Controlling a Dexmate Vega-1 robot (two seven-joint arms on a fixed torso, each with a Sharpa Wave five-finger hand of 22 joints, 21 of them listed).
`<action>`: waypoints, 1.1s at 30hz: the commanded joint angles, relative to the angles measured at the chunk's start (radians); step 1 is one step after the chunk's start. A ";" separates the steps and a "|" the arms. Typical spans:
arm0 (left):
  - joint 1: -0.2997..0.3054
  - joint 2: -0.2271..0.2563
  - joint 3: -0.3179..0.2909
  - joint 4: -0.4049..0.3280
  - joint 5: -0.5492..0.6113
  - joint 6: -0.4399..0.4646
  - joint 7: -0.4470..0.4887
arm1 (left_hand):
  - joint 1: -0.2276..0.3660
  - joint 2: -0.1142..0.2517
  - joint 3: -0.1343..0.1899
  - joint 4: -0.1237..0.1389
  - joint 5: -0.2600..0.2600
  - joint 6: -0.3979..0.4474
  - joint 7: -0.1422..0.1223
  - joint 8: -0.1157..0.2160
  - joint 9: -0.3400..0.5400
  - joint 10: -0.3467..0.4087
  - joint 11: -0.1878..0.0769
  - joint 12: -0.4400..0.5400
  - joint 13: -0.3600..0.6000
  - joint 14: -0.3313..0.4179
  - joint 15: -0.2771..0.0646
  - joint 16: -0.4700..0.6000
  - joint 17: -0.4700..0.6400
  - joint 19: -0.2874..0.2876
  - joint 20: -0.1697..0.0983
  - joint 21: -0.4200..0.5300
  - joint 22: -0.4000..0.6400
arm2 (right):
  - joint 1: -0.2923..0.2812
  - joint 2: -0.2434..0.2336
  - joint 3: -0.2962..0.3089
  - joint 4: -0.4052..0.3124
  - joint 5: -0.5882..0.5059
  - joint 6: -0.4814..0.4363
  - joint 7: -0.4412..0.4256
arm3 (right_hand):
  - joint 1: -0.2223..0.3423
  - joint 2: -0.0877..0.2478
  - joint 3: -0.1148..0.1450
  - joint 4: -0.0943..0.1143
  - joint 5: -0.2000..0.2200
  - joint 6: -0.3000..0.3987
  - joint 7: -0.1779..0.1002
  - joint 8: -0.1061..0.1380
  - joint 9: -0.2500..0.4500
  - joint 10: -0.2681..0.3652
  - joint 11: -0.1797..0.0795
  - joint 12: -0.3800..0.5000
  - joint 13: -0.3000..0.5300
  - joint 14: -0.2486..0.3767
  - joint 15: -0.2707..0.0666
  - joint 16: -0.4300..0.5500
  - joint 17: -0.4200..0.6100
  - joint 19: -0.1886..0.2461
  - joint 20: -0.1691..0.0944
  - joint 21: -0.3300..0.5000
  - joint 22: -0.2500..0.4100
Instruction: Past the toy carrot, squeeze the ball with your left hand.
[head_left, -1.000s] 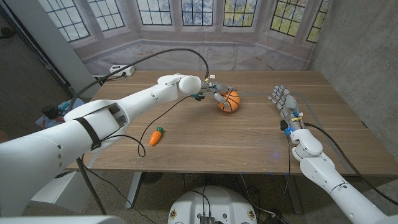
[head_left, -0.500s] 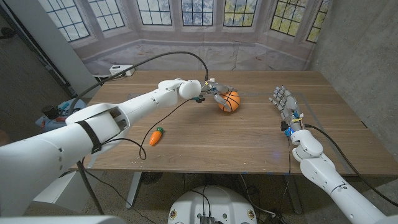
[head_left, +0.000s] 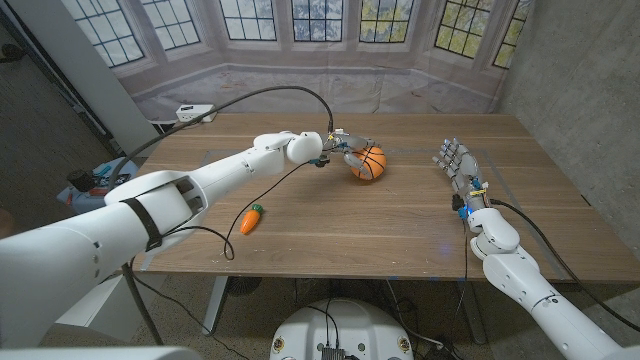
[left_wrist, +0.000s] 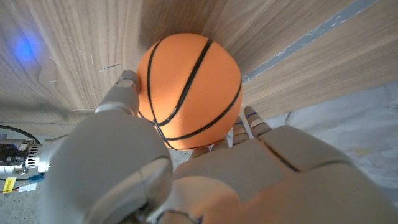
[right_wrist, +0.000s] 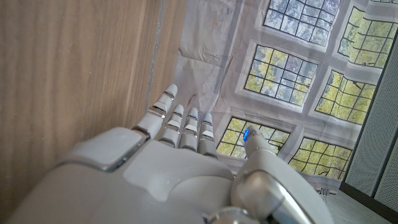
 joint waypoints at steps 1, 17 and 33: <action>0.019 0.015 -0.016 -0.035 0.003 0.013 0.031 | 0.012 0.004 -0.007 0.001 -0.002 0.025 0.000 0.010 0.007 0.018 0.000 0.009 0.005 0.017 -0.002 0.008 0.002 0.017 0.003 0.009 0.003 | -0.004 -0.005 0.003 -0.006 0.003 -0.005 0.002 | 0.014 0.000 -0.002 -0.001 0.002 0.000 0.003 0.003 0.003 -0.001 0.001 0.003 0.006 0.004 0.003 0.008 0.002 0.006 0.006 0.006 0.001; 0.046 0.053 -0.046 -0.113 -0.002 0.039 0.023 | 0.018 0.009 -0.013 0.003 -0.002 0.054 0.004 0.018 0.013 0.041 -0.011 0.020 0.013 0.038 -0.012 0.010 0.003 0.033 0.001 0.013 0.004 | -0.001 0.000 0.000 -0.004 0.005 -0.002 0.007 | 0.014 0.000 -0.003 -0.001 0.002 0.002 0.004 0.003 0.003 0.000 0.003 0.003 0.006 0.004 0.003 0.009 0.002 0.007 0.008 0.006 0.002; 0.097 0.100 -0.093 -0.223 -0.020 0.081 0.005 | 0.023 0.015 -0.019 0.005 -0.001 0.079 0.003 0.024 0.018 0.057 -0.022 0.027 0.020 0.052 -0.021 0.009 0.004 0.042 -0.002 0.015 0.004 | -0.027 0.000 0.005 -0.036 0.000 0.002 -0.012 | 0.014 0.000 -0.004 -0.001 0.002 0.002 0.003 0.004 0.003 0.003 0.002 0.005 0.006 0.005 0.003 0.009 0.003 0.009 0.008 0.007 0.002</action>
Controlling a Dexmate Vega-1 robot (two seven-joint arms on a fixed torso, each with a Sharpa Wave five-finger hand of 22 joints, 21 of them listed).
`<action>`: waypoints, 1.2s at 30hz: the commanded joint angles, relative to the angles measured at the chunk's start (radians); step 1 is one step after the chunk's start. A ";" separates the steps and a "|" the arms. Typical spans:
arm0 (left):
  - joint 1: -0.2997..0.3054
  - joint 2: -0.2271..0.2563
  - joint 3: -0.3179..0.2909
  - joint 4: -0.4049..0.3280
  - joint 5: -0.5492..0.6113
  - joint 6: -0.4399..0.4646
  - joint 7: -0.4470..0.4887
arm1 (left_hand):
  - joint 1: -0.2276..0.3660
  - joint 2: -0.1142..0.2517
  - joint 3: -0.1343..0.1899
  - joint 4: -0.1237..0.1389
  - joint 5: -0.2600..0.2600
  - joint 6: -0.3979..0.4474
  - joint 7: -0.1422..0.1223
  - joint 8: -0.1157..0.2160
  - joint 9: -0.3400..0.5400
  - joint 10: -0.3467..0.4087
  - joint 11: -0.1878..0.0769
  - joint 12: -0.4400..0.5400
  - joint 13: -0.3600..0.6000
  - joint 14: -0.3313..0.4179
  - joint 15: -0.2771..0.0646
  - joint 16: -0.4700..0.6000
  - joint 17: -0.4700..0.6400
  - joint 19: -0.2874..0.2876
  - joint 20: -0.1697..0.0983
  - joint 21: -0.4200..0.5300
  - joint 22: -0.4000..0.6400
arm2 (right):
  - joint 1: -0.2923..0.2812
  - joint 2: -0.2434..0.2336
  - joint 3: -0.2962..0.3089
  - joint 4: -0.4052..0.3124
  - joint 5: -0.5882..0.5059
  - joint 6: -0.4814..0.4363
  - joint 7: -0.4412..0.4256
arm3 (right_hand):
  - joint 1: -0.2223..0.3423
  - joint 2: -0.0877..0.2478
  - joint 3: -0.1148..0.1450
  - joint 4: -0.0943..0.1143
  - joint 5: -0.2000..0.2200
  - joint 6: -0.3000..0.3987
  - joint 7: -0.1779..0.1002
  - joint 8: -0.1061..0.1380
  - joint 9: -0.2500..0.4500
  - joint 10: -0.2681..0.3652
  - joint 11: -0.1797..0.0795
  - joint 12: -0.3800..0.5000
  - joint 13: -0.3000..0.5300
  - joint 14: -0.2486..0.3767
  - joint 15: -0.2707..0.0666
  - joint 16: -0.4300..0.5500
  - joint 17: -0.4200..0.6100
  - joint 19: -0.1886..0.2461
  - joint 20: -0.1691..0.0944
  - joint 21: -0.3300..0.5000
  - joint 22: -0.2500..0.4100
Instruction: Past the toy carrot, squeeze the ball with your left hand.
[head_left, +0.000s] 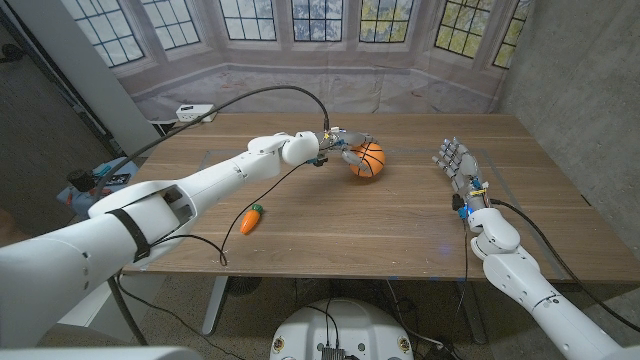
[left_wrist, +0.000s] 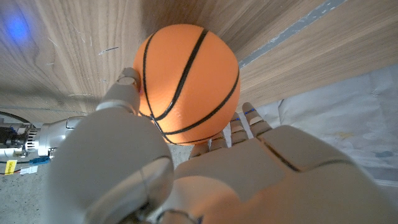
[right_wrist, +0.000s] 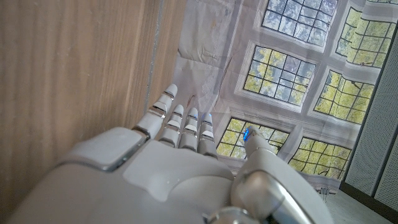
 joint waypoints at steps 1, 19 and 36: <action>0.040 0.032 -0.040 -0.080 -0.027 0.033 -0.019 | 0.009 0.003 -0.005 -0.001 -0.001 0.012 0.000 0.006 0.005 0.007 0.002 0.004 0.004 0.007 0.001 0.002 0.004 0.008 0.000 0.006 0.004 | -0.020 0.001 0.003 -0.024 -0.005 0.005 -0.013 | 0.014 0.000 -0.004 -0.001 0.002 0.002 0.003 0.004 0.003 0.003 0.002 0.005 0.006 0.005 0.003 0.009 0.003 0.003 0.002 0.007 0.002; 0.100 0.054 -0.108 -0.181 -0.103 0.124 -0.037 | 0.014 0.012 -0.011 0.001 0.001 0.036 0.004 0.012 0.009 0.022 0.001 0.011 0.012 0.017 -0.003 -0.001 0.004 0.014 0.001 0.006 0.004 | -0.030 -0.007 0.008 -0.052 -0.014 0.000 -0.020 | 0.015 0.001 -0.004 -0.001 0.002 0.002 0.002 0.004 0.003 0.003 0.003 0.004 0.006 0.005 0.003 0.009 0.003 0.004 0.002 0.007 0.002; 0.137 0.041 -0.160 -0.209 -0.214 0.189 -0.028 | 0.020 0.017 -0.015 0.001 0.002 0.050 0.009 0.016 0.013 0.028 0.002 0.013 0.017 0.024 -0.003 -0.003 0.004 0.019 0.000 0.007 0.005 | -0.041 -0.026 0.020 -0.080 -0.019 -0.011 -0.023 | 0.015 0.001 -0.005 -0.001 0.002 0.003 0.004 0.004 0.003 0.003 0.002 0.004 0.006 0.005 0.002 0.009 0.003 0.004 0.002 0.007 0.002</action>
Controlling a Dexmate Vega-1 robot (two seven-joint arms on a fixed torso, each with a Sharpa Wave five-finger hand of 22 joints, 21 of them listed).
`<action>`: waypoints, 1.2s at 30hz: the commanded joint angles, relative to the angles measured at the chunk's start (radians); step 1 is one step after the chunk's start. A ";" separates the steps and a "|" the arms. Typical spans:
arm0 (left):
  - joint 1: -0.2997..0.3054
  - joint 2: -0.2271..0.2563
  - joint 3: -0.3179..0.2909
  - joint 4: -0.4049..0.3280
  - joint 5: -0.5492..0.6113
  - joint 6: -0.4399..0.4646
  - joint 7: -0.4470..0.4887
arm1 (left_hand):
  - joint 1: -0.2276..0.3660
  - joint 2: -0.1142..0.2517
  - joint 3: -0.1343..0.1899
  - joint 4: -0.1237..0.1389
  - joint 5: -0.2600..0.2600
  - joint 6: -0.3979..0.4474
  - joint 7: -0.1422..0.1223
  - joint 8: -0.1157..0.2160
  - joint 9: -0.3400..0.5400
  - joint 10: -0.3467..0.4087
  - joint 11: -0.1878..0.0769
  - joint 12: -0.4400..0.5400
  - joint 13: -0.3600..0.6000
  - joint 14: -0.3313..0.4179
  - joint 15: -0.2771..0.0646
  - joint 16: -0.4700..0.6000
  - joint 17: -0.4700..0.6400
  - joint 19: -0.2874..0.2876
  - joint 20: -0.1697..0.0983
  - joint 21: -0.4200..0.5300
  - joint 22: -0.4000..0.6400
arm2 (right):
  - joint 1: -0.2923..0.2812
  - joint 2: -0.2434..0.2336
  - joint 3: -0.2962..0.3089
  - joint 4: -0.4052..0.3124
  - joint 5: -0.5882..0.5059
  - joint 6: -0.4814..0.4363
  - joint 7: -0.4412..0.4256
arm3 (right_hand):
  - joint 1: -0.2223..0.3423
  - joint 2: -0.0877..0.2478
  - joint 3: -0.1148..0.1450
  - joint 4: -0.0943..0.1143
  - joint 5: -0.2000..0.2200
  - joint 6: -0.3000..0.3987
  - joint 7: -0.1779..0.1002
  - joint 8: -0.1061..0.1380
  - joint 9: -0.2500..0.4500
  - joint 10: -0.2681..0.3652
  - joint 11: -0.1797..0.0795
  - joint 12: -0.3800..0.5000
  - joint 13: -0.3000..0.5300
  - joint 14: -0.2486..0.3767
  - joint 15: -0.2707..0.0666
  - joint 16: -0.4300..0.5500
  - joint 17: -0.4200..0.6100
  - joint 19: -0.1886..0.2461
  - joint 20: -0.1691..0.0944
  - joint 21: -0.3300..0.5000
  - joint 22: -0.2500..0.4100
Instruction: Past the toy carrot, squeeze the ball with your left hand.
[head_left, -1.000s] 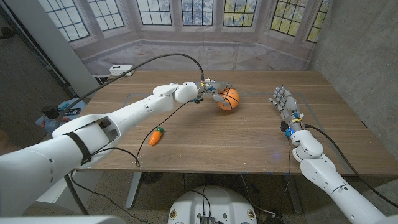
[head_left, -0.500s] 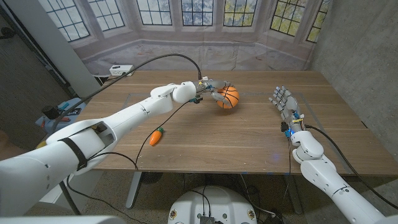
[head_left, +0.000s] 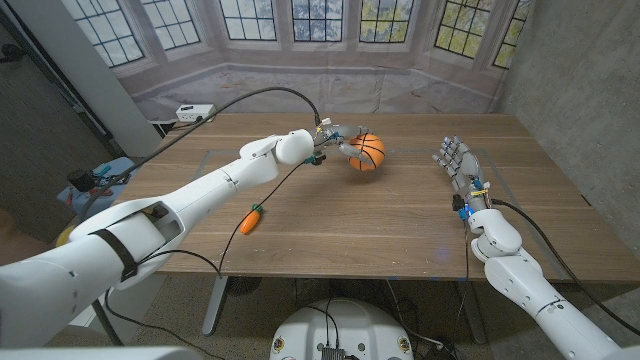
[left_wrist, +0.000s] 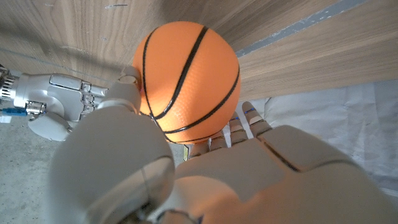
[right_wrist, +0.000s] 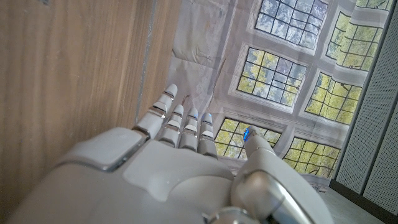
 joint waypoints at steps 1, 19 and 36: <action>0.028 -0.009 -0.035 -0.021 -0.077 0.043 0.010 | 0.004 0.010 -0.005 -0.001 0.002 0.014 -0.003 0.009 0.005 0.008 0.002 0.009 0.006 0.006 0.002 -0.002 0.004 0.010 0.002 0.008 0.005 | -0.004 -0.014 0.009 -0.017 -0.003 -0.011 0.001 | 0.015 0.001 -0.005 -0.001 0.002 0.004 0.004 0.004 0.003 0.003 0.002 0.004 0.006 0.005 0.002 0.009 0.003 0.004 0.002 0.007 0.002; 0.055 -0.038 -0.092 0.013 -0.241 0.057 0.024 | 0.007 0.014 -0.010 0.000 0.004 0.031 0.005 0.014 0.009 0.012 0.006 0.009 0.010 0.013 0.004 -0.004 0.004 0.012 0.003 0.007 0.005 | -0.003 -0.020 0.012 -0.029 -0.013 -0.020 -0.009 | 0.015 0.002 -0.006 -0.001 0.002 0.004 0.003 0.004 0.003 0.004 0.004 0.004 0.006 0.006 0.002 0.010 0.003 0.005 0.002 0.006 0.002; 0.080 -0.058 -0.139 0.041 -0.386 0.059 0.028 | 0.008 0.018 -0.018 0.001 0.005 0.044 0.008 0.018 0.014 0.021 0.006 0.011 0.015 0.020 0.002 -0.005 0.004 0.017 0.003 0.009 0.006 | -0.016 -0.024 0.017 -0.051 -0.032 -0.023 -0.030 | 0.015 0.002 -0.007 0.000 0.002 0.004 0.003 0.004 0.003 0.003 0.002 0.004 0.006 0.006 0.002 0.010 0.004 0.004 0.003 0.006 0.002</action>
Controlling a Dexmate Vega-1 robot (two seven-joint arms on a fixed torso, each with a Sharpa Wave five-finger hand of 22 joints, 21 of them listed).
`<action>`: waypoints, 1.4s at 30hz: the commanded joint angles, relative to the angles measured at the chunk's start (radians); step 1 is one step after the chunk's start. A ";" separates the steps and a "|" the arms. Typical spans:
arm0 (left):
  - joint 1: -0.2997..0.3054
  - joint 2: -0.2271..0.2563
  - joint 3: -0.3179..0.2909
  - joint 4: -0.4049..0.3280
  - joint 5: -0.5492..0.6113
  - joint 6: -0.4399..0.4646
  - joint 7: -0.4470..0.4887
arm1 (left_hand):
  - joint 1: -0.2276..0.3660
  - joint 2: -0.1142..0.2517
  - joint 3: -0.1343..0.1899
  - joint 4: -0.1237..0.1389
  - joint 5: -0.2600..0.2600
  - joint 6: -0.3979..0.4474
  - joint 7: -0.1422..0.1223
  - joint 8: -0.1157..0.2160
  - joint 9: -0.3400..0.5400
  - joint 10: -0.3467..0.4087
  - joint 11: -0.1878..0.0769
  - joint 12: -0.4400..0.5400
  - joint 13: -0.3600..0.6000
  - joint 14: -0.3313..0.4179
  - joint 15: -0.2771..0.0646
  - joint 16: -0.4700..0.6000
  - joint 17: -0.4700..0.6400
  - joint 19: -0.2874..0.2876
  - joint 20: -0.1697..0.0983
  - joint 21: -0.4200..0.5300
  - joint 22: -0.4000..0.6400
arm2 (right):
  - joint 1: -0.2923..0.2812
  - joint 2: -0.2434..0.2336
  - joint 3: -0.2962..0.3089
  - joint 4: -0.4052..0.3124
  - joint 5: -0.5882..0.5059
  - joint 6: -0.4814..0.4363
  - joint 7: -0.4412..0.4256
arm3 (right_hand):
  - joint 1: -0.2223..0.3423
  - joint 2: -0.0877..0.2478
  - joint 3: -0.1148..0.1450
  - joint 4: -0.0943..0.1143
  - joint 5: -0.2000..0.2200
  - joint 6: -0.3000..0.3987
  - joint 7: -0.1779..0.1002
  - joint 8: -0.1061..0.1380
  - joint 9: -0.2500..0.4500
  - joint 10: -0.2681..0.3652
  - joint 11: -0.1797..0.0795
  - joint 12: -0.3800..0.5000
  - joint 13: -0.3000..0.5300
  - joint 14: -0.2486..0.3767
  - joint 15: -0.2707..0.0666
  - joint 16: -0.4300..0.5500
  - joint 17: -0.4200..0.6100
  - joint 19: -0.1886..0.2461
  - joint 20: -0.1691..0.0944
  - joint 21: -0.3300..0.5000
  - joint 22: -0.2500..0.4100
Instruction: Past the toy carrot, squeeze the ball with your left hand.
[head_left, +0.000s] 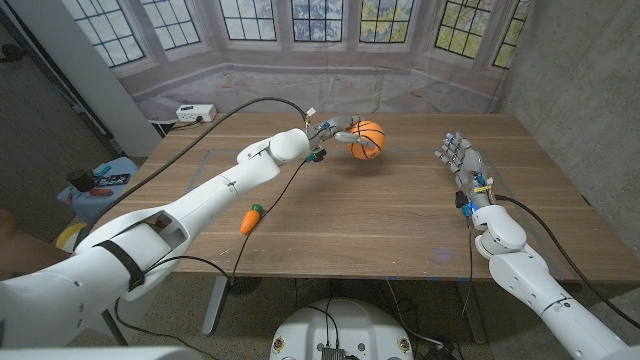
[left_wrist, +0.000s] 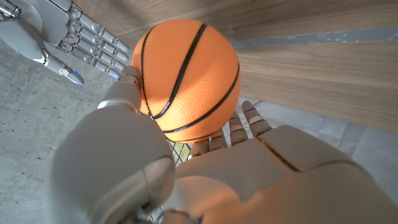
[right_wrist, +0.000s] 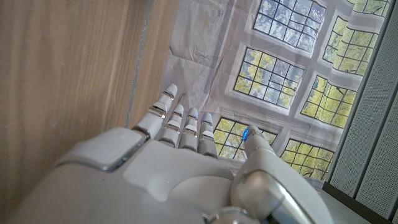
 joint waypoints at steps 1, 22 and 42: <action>0.017 -0.016 -0.035 0.023 -0.109 0.000 -0.001 | 0.002 0.013 -0.005 0.002 0.005 0.016 0.001 0.006 0.004 0.007 0.001 0.004 0.006 0.010 0.003 -0.001 0.004 0.010 0.001 0.005 0.002 | -0.011 -0.005 0.005 -0.019 -0.015 -0.003 -0.017 | 0.011 -0.001 -0.004 -0.003 0.002 0.004 0.003 0.004 0.003 0.004 0.001 0.004 0.006 0.006 0.002 0.003 0.004 0.004 0.003 0.006 0.002; 0.033 -0.055 -0.080 0.076 -0.260 0.000 -0.014 | 0.002 0.018 -0.014 0.003 0.007 0.029 0.003 0.009 0.010 0.029 -0.005 0.011 0.013 0.029 -0.003 0.002 0.005 0.022 -0.002 0.009 0.003 | -0.046 -0.024 0.015 -0.076 -0.065 -0.022 -0.066 | 0.011 -0.001 -0.005 -0.002 0.002 0.005 0.003 0.004 0.003 0.004 0.003 0.004 0.006 0.005 0.002 0.003 0.004 0.003 0.003 0.006 0.002; 0.034 -0.101 -0.155 0.181 -0.511 0.062 -0.143 | 0.002 0.025 -0.021 0.005 0.011 0.022 0.008 0.004 0.014 0.017 0.000 0.005 0.019 0.024 0.002 -0.005 0.005 0.020 -0.004 0.007 0.003 | -0.050 -0.024 0.007 -0.101 -0.092 -0.043 -0.088 | 0.011 0.000 -0.006 -0.002 0.003 0.007 0.002 0.005 0.003 0.004 0.002 0.004 0.006 0.004 0.006 0.003 0.004 0.003 0.004 0.006 0.002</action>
